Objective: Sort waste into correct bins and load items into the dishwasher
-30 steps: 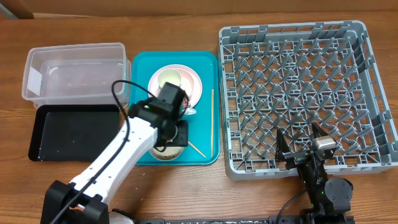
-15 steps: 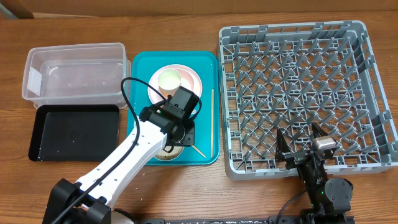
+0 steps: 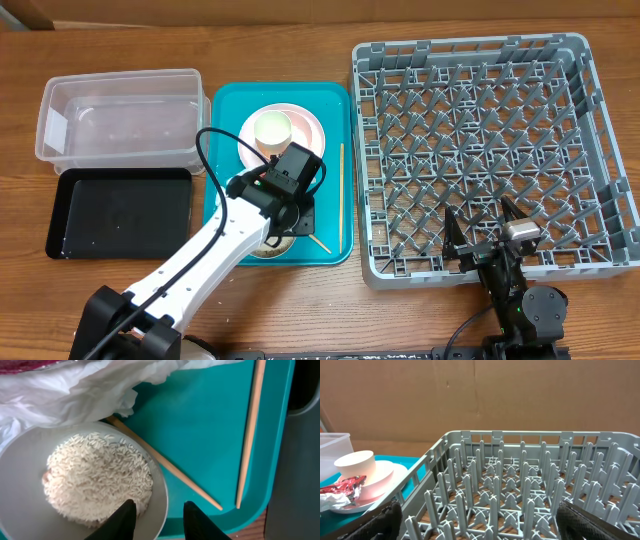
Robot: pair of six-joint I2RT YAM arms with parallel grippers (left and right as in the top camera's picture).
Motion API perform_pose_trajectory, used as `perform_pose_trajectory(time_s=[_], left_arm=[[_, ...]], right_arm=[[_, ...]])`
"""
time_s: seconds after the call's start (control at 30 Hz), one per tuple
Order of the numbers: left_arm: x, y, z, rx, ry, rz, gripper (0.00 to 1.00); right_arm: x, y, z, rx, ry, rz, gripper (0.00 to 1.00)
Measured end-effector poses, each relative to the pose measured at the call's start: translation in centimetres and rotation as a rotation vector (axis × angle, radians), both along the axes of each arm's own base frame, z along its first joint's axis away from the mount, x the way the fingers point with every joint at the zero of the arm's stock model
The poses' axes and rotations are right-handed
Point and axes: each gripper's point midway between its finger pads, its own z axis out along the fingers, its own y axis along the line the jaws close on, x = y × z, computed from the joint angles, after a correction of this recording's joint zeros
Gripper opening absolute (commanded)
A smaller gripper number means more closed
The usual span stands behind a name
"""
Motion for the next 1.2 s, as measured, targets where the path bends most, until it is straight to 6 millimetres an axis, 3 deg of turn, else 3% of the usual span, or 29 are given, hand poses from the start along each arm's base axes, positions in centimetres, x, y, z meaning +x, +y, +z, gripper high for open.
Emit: perform_pose_trajectory(time_s=[0.23,0.33,0.57,0.67,0.97,1.1,1.2], left_arm=[[-0.4,-0.3,-2.2,-0.036,-0.006,-0.005,0.34],[-0.9,-0.3,-3.0,-0.044,0.007,-0.007,0.29],[-1.0,-0.4,-3.2,-0.053,0.008,-0.008,0.29],[-1.0,-0.4,-3.2,-0.055,0.009,-0.009,0.37],[-1.4,-0.2,-3.3,-0.045,0.028,-0.009,0.46],[-1.0,-0.5,-1.6,-0.04,0.03,-0.016,0.47],[1.6,-1.4,2.1,-0.048,-0.051,-0.03,0.49]], right_arm=[[0.0,0.0,0.0,0.0,0.0,0.0,1.0],[0.0,0.0,0.0,0.0,0.0,0.0,1.0],[0.0,0.0,0.0,0.0,0.0,0.0,1.0],[0.0,0.0,0.0,0.0,0.0,0.0,1.0],[0.0,0.0,0.0,0.0,0.0,0.0,1.0],[0.0,0.0,0.0,0.0,0.0,0.0,1.0],[0.0,0.0,0.0,0.0,0.0,0.0,1.0]])
